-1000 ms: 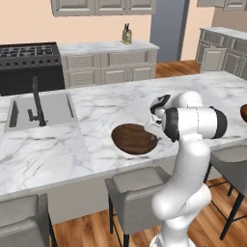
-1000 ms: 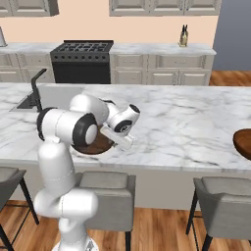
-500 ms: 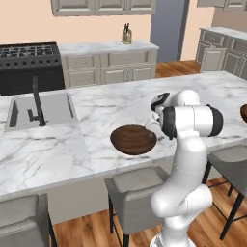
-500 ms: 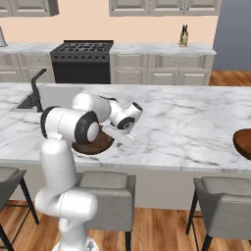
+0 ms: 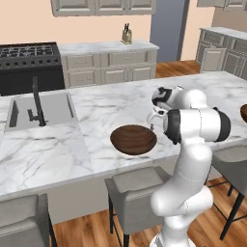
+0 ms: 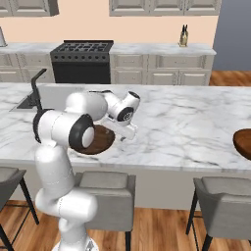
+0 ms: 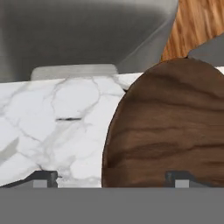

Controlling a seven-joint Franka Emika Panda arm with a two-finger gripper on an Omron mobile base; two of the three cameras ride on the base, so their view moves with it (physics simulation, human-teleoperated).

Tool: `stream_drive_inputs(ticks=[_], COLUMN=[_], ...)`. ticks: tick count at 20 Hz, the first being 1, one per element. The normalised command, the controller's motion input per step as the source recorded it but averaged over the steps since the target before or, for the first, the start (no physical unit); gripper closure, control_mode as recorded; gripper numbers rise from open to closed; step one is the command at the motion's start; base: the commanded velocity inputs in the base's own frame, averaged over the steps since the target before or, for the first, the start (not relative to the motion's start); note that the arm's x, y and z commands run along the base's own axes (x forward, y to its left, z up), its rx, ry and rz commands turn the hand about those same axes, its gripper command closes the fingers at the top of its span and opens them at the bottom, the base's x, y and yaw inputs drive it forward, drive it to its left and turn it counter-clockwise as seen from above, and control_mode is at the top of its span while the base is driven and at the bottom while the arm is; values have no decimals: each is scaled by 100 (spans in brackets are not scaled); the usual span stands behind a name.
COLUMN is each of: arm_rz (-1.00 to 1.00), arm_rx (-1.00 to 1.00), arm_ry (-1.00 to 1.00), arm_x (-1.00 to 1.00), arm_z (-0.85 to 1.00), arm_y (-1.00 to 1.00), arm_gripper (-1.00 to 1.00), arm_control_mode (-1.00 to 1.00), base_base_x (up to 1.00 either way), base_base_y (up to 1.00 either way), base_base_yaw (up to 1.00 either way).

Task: Pick up the bowls from the cabinet and place each bowl in front of a stool on the dining counter.

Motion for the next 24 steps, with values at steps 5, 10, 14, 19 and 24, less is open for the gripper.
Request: stream_drive_inputs(ticks=[5,10,14,19,24], arm_rz=[0,0,0,0,0], arm_rx=[-15,-24,-26,-20,-14], arm_ry=[-8,-4,0,-16,-8], arm_x=[-89,-98,-54,-84,-53], arm_z=[86,100,100,27,19], arm_y=[-1,4,31,38,14], arm_gripper=[-100,-100,-100,-100,-100], arm_control_mode=[-100,-100,-100,-100,-100], base_base_x=[0,0,0,0,0], base_base_y=[0,0,0,0,0], base_base_yaw=[0,0,0,0,0])
